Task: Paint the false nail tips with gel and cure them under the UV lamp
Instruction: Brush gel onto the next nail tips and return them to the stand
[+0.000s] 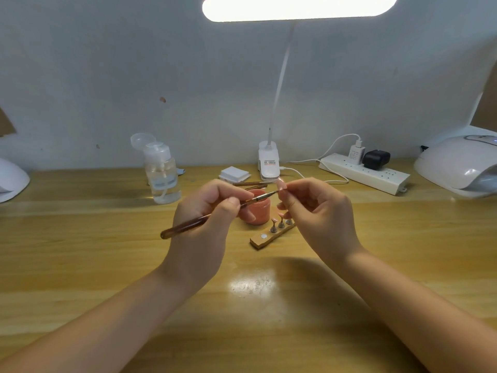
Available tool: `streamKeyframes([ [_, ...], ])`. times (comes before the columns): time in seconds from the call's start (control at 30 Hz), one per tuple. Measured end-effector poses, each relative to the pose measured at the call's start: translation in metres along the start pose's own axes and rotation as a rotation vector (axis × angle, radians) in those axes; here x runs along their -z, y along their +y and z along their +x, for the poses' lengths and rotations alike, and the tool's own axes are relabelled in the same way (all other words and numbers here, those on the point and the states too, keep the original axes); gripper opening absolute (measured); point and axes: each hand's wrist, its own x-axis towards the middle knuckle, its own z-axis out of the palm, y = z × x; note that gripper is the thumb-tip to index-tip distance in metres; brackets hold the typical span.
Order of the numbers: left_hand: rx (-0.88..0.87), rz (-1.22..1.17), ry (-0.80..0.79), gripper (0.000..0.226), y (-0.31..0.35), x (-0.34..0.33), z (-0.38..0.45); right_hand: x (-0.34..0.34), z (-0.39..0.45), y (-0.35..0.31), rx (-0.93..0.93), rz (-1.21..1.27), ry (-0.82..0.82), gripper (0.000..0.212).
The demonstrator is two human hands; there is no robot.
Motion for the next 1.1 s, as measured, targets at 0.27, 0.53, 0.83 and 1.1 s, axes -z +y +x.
streamKeyframes([
  [0.27, 0.012, 0.026, 0.020, 0.022, -0.0002, -0.0030, -0.0011, -0.0011, -0.0003, -0.0005, -0.027, 0.048, -0.009, 0.010],
  [0.53, -0.026, 0.046, 0.069, 0.022, 0.0016, -0.0031, -0.0011, -0.0005, 0.0004, -0.0011, -0.014, -0.011, 0.033, 0.011],
  [0.83, -0.034, 0.059, 0.046, 0.022, 0.0009, -0.0025, -0.0020, 0.0016, 0.0006, -0.0004, 0.055, -0.104, 0.038, 0.012],
  [1.1, -0.020, 0.067, 0.003, 0.019, 0.0014, -0.0043, -0.0034, 0.0030, 0.0004, 0.0002, 0.107, -0.193, 0.029, 0.014],
])
